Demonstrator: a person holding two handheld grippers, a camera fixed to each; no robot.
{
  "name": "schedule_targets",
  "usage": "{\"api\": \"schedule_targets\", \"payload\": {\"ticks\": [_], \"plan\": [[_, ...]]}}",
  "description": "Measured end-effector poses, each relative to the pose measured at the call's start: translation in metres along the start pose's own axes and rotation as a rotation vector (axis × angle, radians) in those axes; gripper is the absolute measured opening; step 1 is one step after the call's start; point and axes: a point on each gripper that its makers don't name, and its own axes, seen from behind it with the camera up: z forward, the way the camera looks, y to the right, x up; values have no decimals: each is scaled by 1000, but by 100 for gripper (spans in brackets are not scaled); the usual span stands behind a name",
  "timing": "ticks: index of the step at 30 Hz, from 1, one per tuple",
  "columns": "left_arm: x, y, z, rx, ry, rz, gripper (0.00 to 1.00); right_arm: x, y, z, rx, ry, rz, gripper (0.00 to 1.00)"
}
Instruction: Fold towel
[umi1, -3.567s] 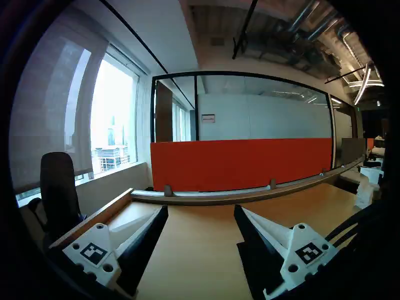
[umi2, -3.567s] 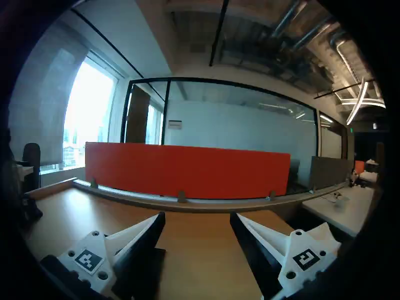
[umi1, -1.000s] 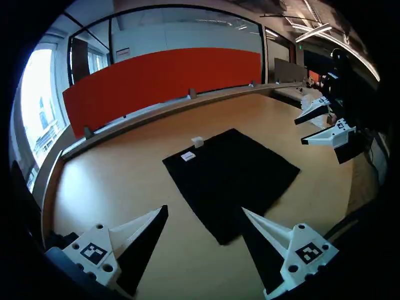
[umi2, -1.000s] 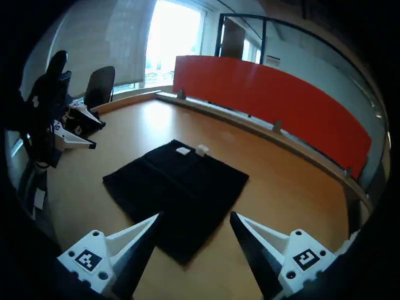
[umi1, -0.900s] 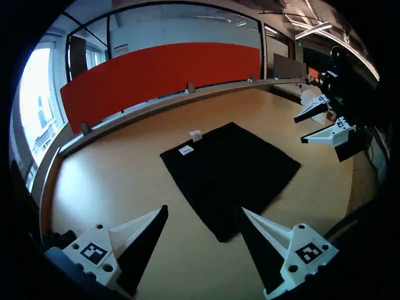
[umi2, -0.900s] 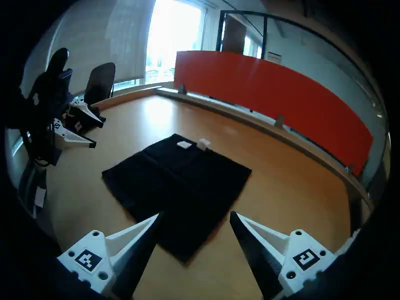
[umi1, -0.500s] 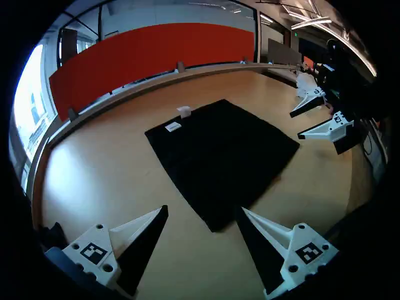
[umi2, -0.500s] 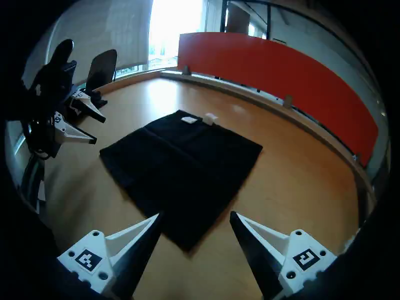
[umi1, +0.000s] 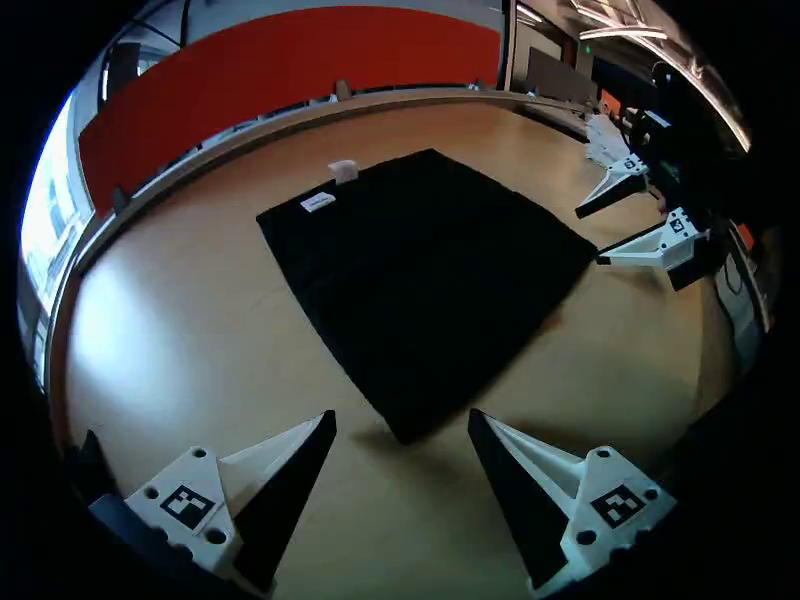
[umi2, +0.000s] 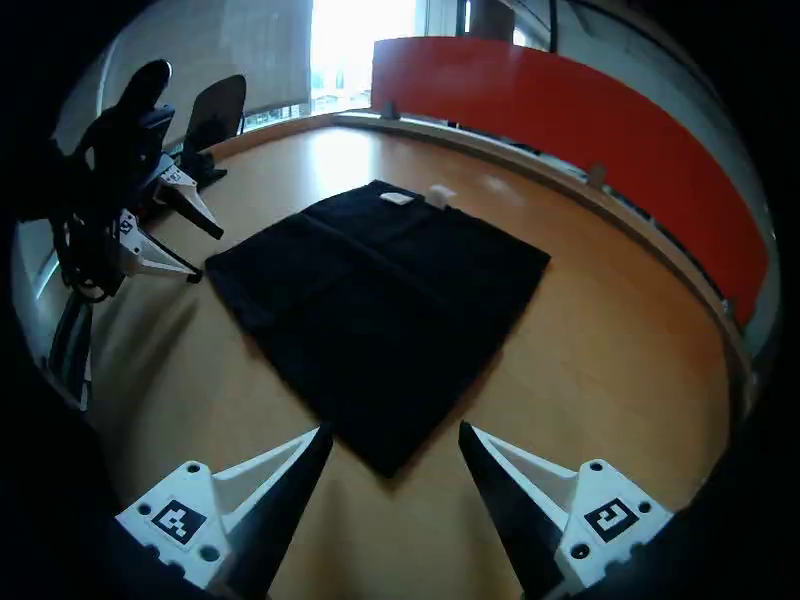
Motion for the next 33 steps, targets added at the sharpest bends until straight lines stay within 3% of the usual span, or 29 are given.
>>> {"api": "schedule_targets", "payload": {"ticks": [8,18,28,33], "plan": [[-3,2,6,-9,-22,3,98,-6,-2,3,25,-17,-4,91],[-1,3,6,-19,-19,-11,95,-13,-5,4,50,-35,14,71],[-2,-2,8,7,-45,-8,75,-12,-3,7,52,-39,19,44],[-2,0,8,10,-51,-5,68,-11,-6,7,56,-38,10,36]]}}
